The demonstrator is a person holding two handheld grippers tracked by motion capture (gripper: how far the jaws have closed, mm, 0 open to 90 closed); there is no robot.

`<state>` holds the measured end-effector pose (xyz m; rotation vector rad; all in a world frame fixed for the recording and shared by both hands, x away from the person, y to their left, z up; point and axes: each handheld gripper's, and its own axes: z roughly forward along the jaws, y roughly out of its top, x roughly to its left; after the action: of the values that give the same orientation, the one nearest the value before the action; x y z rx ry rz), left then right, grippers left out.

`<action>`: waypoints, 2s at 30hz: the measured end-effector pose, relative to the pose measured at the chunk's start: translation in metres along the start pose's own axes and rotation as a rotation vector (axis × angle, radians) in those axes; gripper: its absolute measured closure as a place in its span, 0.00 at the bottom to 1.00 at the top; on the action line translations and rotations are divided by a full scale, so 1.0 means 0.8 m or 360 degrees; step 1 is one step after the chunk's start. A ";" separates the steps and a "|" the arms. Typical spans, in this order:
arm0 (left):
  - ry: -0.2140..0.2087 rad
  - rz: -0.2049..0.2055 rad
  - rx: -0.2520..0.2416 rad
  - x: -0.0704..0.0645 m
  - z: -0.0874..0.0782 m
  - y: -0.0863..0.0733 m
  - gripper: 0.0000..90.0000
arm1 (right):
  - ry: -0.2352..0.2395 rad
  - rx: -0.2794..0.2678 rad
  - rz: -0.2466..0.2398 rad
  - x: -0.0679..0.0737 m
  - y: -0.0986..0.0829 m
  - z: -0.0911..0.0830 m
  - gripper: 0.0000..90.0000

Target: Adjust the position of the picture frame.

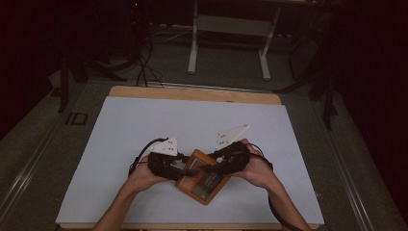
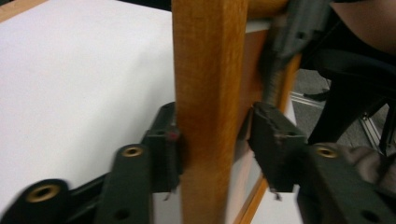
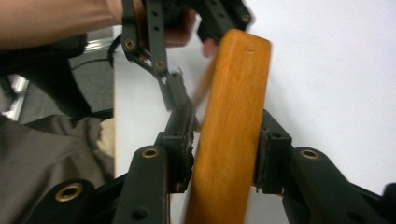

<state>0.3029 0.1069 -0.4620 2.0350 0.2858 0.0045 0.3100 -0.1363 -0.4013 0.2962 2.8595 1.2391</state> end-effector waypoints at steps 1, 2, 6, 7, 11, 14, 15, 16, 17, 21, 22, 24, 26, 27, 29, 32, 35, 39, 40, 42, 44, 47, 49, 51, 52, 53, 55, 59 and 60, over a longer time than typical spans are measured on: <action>-0.0012 0.0004 -0.0005 -0.002 -0.003 -0.001 0.69 | -0.0031 0.0017 -0.0006 0.000 -0.001 0.002 0.65; -0.0016 0.0015 -0.0001 -0.004 -0.005 -0.002 0.71 | -0.0057 0.0017 -0.0018 0.000 -0.004 0.005 0.63; -0.0001 0.0062 0.0019 -0.015 -0.010 -0.002 0.73 | -0.0028 -0.0073 0.0028 0.000 -0.008 0.005 0.56; 0.0002 0.0065 0.0024 -0.017 -0.011 -0.002 0.73 | -0.0027 -0.0088 0.0025 0.001 -0.009 0.005 0.55; 0.0004 0.0087 0.0038 -0.022 -0.014 -0.003 0.74 | -0.0033 -0.0137 0.0016 0.005 -0.013 0.002 0.46; 0.0013 0.0094 0.0046 -0.025 -0.016 -0.005 0.74 | -0.0047 -0.0231 0.0063 0.006 -0.021 -0.005 0.41; 0.0019 0.0090 0.0045 -0.026 -0.017 -0.006 0.74 | -0.0052 -0.0271 0.0078 0.006 -0.025 -0.008 0.39; 0.0026 0.0094 0.0054 -0.026 -0.017 -0.006 0.74 | -0.0055 -0.0297 0.0099 0.006 -0.029 -0.010 0.37; 0.0030 0.0088 0.0061 -0.027 -0.019 -0.007 0.74 | -0.0068 -0.0287 0.0122 0.006 -0.033 -0.011 0.35; 0.0042 0.0059 0.0060 -0.025 -0.022 -0.013 0.74 | -0.0060 -0.0285 0.0215 0.002 -0.061 -0.006 0.36; 0.0043 0.0051 0.0055 -0.025 -0.023 -0.015 0.74 | -0.0035 -0.0287 0.0241 0.001 -0.069 -0.003 0.38; 0.0045 0.0034 0.0047 -0.024 -0.024 -0.019 0.74 | 0.0041 -0.0300 0.0307 -0.001 -0.084 0.005 0.45; 0.0048 0.0009 0.0035 -0.024 -0.025 -0.022 0.74 | 0.0111 -0.0319 0.0354 0.000 -0.097 0.014 0.53; 0.0048 0.0009 0.0035 -0.024 -0.025 -0.022 0.74 | 0.0111 -0.0319 0.0354 0.000 -0.097 0.014 0.53; 0.0050 -0.0014 0.0016 -0.024 -0.027 -0.026 0.74 | 0.0159 -0.0342 0.0407 0.003 -0.109 0.025 0.58; 0.0052 -0.0027 0.0014 -0.024 -0.028 -0.028 0.74 | 0.0188 -0.0357 0.0426 0.004 -0.115 0.033 0.62; 0.0031 -0.0089 -0.0018 -0.021 -0.029 -0.035 0.75 | 0.0215 -0.0365 0.0408 0.010 -0.116 0.036 0.75; 0.0023 -0.0124 -0.0037 -0.018 -0.028 -0.038 0.76 | 0.0185 -0.0354 0.0392 0.013 -0.114 0.035 0.75; 0.0019 -0.0137 -0.0044 -0.017 -0.027 -0.038 0.76 | 0.0179 -0.0364 0.0401 0.010 -0.114 0.034 0.75; 0.0011 -0.0168 -0.0076 -0.013 -0.025 -0.037 0.76 | 0.0183 -0.0384 0.0422 0.006 -0.114 0.030 0.75; 0.0009 -0.0200 -0.0110 -0.009 -0.022 -0.035 0.76 | 0.0182 -0.0420 0.0449 0.001 -0.114 0.024 0.75; 0.0015 -0.0254 -0.0161 -0.001 -0.017 -0.031 0.76 | 0.0179 -0.0487 0.0485 -0.011 -0.114 0.013 0.74; 0.0017 -0.0300 -0.0192 0.006 -0.013 -0.029 0.76 | 0.0174 -0.0526 0.0521 -0.019 -0.114 0.008 0.74; 0.0018 -0.0347 -0.0214 0.014 -0.008 -0.028 0.75 | 0.0149 -0.0543 0.0546 -0.027 -0.114 0.004 0.73; 0.0018 -0.0371 -0.0223 0.018 -0.006 -0.028 0.75 | 0.0137 -0.0553 0.0563 -0.031 -0.114 0.003 0.73; 0.0015 -0.0398 -0.0232 0.021 -0.003 -0.028 0.75 | 0.0130 -0.0565 0.0581 -0.035 -0.115 0.002 0.72; 0.0020 -0.0441 -0.0244 0.028 0.001 -0.028 0.75 | 0.0112 -0.0579 0.0618 -0.042 -0.117 0.002 0.72; 0.0048 -0.0513 -0.0253 0.038 0.010 -0.028 0.74 | 0.0103 -0.0593 0.0709 -0.053 -0.124 0.006 0.71; 0.0056 -0.0529 -0.0248 0.040 0.012 -0.028 0.74 | 0.0094 -0.0590 0.0726 -0.056 -0.126 0.008 0.70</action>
<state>0.3308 0.1150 -0.4899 1.8141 0.6239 -0.1392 0.3372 -0.2069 -0.4812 0.9467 2.6085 1.8361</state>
